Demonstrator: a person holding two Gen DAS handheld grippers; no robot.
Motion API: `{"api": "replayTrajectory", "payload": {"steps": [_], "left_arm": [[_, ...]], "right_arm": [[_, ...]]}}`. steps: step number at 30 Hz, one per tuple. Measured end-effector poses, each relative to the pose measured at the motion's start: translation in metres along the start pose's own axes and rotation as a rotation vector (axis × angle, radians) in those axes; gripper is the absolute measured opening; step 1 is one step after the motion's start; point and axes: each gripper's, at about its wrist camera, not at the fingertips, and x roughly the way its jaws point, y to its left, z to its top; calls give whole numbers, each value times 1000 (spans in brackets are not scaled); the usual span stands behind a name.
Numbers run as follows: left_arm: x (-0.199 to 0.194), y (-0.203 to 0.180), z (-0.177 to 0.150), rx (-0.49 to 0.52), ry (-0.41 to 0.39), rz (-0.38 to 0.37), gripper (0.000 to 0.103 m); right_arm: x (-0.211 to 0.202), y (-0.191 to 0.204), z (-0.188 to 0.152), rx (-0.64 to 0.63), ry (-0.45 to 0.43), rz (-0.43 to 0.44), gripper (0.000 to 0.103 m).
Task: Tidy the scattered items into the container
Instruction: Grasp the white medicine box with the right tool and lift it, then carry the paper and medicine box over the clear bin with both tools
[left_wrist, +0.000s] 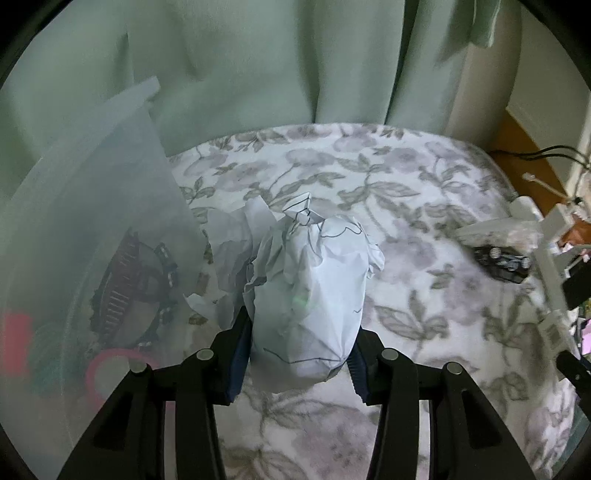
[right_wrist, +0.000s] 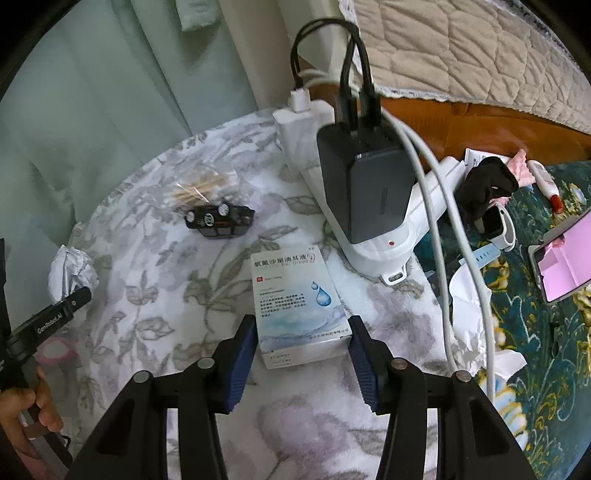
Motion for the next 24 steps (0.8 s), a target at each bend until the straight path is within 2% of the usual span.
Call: {"api": "replayTrajectory", "payload": {"steps": [16, 24], "left_arm": [[-66, 7, -17, -36, -90, -77, 48], [-98, 10, -22, -47, -162, -100, 48]], "right_arm": [[-39, 15, -15, -22, -56, 46, 51], [-77, 26, -18, -47, -134, 60, 51]]}}
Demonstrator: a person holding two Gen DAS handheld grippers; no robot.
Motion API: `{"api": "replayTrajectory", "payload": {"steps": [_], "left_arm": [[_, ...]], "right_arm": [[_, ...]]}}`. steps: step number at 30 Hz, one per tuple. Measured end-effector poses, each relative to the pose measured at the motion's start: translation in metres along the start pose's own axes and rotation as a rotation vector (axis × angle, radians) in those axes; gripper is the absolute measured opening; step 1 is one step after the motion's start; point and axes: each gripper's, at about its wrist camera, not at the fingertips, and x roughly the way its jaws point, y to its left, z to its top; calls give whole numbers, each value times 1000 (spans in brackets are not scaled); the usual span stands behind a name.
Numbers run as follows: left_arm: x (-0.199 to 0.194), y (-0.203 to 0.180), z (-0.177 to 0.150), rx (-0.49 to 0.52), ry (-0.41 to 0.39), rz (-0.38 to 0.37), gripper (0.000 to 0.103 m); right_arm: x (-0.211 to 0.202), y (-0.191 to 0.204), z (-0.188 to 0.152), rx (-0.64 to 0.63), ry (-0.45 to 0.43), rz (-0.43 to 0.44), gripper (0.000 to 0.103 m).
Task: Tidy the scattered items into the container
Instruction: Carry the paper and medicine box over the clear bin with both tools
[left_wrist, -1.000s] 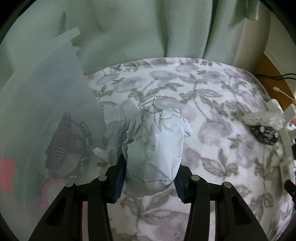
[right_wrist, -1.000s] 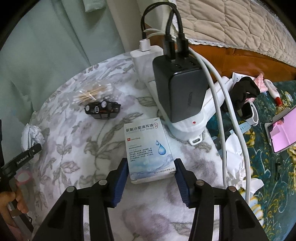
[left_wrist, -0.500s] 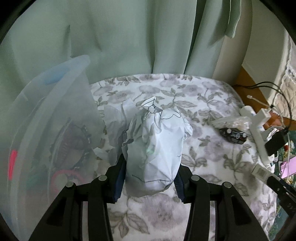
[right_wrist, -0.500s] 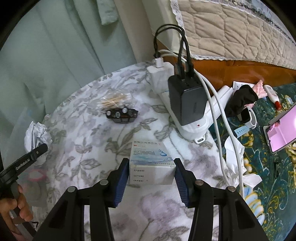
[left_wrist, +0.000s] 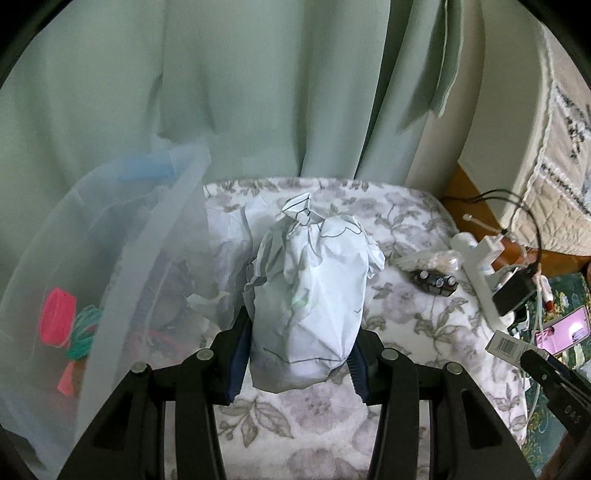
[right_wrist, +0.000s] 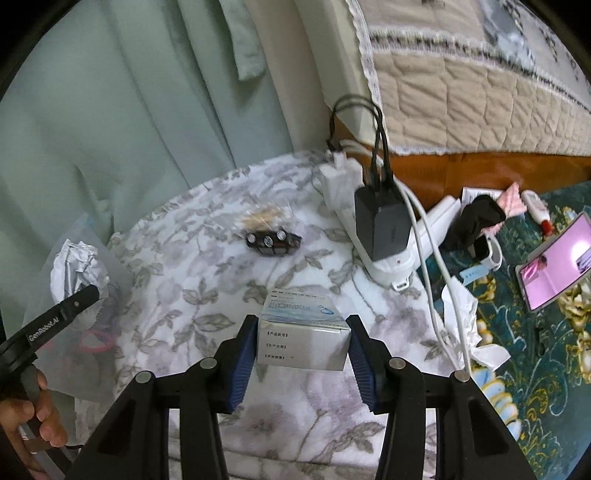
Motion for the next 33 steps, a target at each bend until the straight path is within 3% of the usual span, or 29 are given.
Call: {"api": "replayTrajectory", "payload": {"steps": [9, 23, 33], "left_arm": [[-52, 7, 5, -12, -121, -58, 48], [-131, 55, 40, -125, -299, -117, 48], [-158, 105, 58, -216, -365, -83, 48]], "right_arm": [[-54, 30, 7, -39, -116, 61, 51], [-126, 105, 42, -147, -276, 214, 51], [-148, 172, 69, -249, -323, 336, 51]]}}
